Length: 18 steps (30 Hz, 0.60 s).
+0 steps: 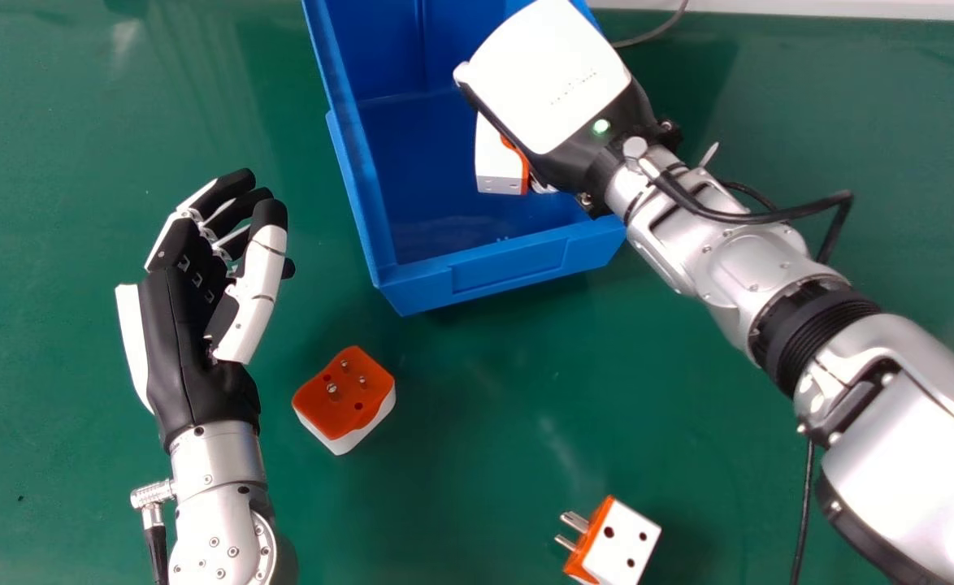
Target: Pick all objects and put in blue box
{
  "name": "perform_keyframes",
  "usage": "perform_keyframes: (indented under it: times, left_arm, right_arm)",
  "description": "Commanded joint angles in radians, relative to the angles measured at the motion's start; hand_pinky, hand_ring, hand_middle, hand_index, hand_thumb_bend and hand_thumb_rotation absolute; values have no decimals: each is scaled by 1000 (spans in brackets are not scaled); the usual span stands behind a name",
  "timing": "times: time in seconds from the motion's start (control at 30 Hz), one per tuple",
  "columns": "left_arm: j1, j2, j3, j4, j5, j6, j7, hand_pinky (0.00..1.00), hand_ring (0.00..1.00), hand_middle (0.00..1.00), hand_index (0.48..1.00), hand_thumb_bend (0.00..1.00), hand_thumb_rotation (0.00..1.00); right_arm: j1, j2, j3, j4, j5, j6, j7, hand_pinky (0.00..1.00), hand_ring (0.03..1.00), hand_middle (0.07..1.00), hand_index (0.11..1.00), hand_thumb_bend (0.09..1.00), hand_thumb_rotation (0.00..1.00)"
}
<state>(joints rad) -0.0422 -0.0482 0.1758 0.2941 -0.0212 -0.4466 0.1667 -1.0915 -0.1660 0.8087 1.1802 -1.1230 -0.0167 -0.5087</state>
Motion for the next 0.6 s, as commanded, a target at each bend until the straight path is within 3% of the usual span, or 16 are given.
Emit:
perform_keyframes:
  times: [0.0, 0.03, 0.13, 0.2, 0.27, 0.47, 0.57]
  left_arm:
    - [-9, 7, 0, -9, -8, -16, -7, 521, 653, 708, 694, 557, 428]
    - [-10, 8, 1, -7, -7, -17, -8, 521, 653, 708, 694, 557, 428]
    - [-13, 11, 3, 1, 1, -23, -5, 521, 653, 712, 698, 558, 425]
    - [-14, 10, 5, 2, -4, -24, -8, 521, 653, 712, 698, 558, 425]
    - [-13, 10, 5, -1, -4, -22, -7, 519, 652, 710, 697, 556, 422]
    - [-9, 9, 2, -13, 1, -17, -4, 519, 650, 707, 692, 565, 428]
    - [-6, 4, 2, -24, -3, -9, -2, 520, 649, 705, 690, 570, 431]
  right_arm:
    - [-29, 7, -4, -32, 10, 48, 30, 371, 499, 592, 640, 633, 105]
    - [-27, 9, -3, -37, 10, 59, 38, 371, 499, 592, 640, 633, 105]
    - [-24, 13, 0, -49, 9, 88, 54, 668, 744, 791, 816, 812, 388]
    - [-23, 10, -4, -63, 13, 102, 65, 668, 744, 791, 816, 812, 388]
    - [-20, 4, -9, -83, 18, 114, 74, 788, 836, 867, 882, 881, 508]
    - [14, -31, -43, -204, 49, 142, 116, 892, 916, 932, 940, 940, 633]
    - [106, -74, -108, -393, 98, 144, 149, 913, 933, 946, 952, 952, 666]
